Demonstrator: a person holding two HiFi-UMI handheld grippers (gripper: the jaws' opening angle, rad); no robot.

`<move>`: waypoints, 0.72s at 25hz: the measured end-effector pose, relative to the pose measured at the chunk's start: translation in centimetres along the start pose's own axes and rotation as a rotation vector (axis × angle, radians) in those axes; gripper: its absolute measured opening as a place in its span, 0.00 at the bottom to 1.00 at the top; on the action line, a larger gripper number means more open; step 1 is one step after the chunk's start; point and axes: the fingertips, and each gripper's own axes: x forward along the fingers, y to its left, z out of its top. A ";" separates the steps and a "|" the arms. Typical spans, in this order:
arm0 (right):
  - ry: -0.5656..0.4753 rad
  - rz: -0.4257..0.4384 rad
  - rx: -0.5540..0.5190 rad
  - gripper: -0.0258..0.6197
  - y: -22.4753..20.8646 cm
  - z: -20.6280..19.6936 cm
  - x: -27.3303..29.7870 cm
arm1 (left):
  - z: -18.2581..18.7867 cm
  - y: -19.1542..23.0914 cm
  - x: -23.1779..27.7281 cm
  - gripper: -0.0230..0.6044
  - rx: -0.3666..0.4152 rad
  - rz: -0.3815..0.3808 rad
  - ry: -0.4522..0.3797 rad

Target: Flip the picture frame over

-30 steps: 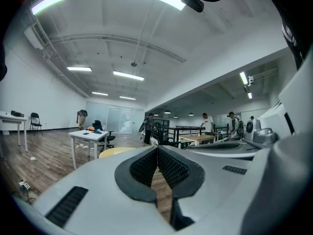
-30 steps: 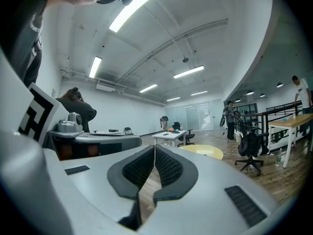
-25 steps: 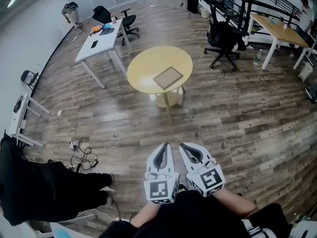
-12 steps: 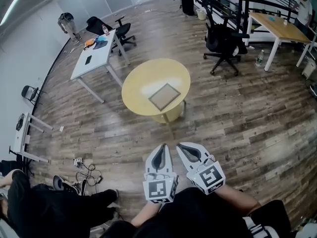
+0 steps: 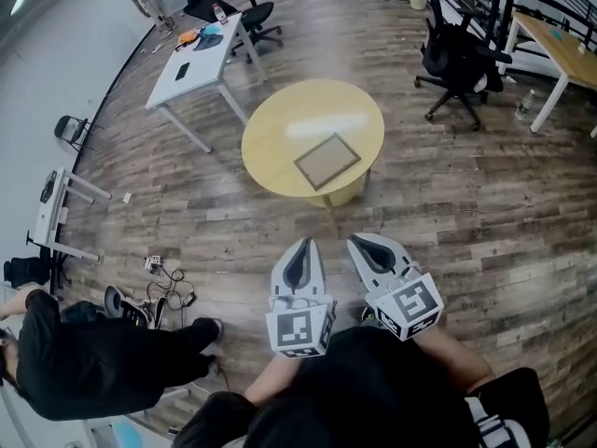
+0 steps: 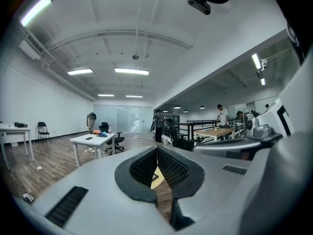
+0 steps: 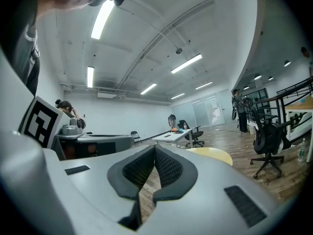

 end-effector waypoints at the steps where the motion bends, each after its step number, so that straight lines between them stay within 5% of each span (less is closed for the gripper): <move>1: -0.001 -0.002 0.003 0.07 -0.5 0.0 0.2 | -0.1 0.2 0.3 0.07 0.001 0.010 0.002; 8: 0.002 -0.054 0.045 0.07 -6.2 -0.8 2.8 | -1.2 1.9 4.9 0.07 0.016 0.037 0.047; 18: 0.035 -0.094 -0.009 0.07 -10.9 -0.3 11.0 | -1.2 6.0 14.2 0.07 0.000 -0.024 0.052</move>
